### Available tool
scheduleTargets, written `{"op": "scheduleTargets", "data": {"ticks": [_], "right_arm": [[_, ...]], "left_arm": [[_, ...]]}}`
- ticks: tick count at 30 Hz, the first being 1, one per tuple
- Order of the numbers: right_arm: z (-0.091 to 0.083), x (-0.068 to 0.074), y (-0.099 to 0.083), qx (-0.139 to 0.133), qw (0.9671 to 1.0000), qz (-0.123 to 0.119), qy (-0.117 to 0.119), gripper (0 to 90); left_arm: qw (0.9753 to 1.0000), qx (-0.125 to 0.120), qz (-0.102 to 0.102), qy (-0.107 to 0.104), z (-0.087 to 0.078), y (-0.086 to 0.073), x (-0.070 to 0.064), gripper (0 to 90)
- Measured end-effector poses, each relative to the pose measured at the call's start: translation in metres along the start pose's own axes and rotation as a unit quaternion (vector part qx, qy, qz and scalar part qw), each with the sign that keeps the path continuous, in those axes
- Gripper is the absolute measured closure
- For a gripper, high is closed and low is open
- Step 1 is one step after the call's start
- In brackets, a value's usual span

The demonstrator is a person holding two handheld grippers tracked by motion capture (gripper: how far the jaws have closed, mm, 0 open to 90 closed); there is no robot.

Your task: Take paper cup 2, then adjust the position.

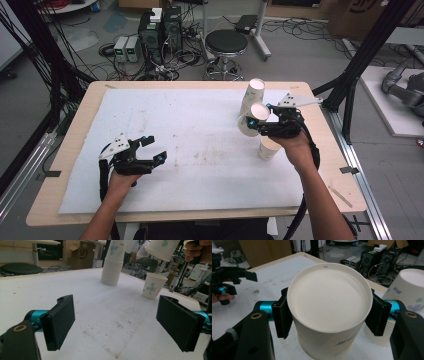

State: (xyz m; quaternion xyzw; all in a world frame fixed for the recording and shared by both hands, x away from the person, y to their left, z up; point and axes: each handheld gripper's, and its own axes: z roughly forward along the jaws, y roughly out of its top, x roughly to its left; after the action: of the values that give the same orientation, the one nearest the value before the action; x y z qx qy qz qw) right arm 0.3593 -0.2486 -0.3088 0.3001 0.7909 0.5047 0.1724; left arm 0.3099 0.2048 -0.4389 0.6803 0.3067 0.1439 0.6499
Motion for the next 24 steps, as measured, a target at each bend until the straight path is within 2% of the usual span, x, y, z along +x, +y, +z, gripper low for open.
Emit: {"op": "scheduleTargets", "data": {"ticks": [2,7,13,19,24], "right_arm": [[0.004,0.005,-0.004,0.002,0.9999,-0.006,0.008,33.8],[0.013,0.015,-0.013,0.003,0.9996,-0.012,0.024,33.8],[0.019,0.02,-0.018,0.001,0.9994,-0.016,0.03,33.8],[0.021,0.025,-0.023,-0.006,0.999,-0.018,0.041,33.8],[0.023,0.03,-0.03,-0.004,0.9986,-0.016,0.05,33.9]], "left_arm": [[1.0,0.001,0.0,-0.005,0.0,-0.001,0.0,15.4],[0.9999,0.009,0.005,-0.002,0.001,-0.001,-0.001,15.8],[1.0,0.001,0.003,-0.008,0.001,0.0,-0.002,15.9],[0.9999,0.009,-0.001,-0.014,0.005,-0.002,-0.002,15.5],[0.9997,0.006,-0.001,-0.025,0.008,-0.001,-0.004,15.5]]}}
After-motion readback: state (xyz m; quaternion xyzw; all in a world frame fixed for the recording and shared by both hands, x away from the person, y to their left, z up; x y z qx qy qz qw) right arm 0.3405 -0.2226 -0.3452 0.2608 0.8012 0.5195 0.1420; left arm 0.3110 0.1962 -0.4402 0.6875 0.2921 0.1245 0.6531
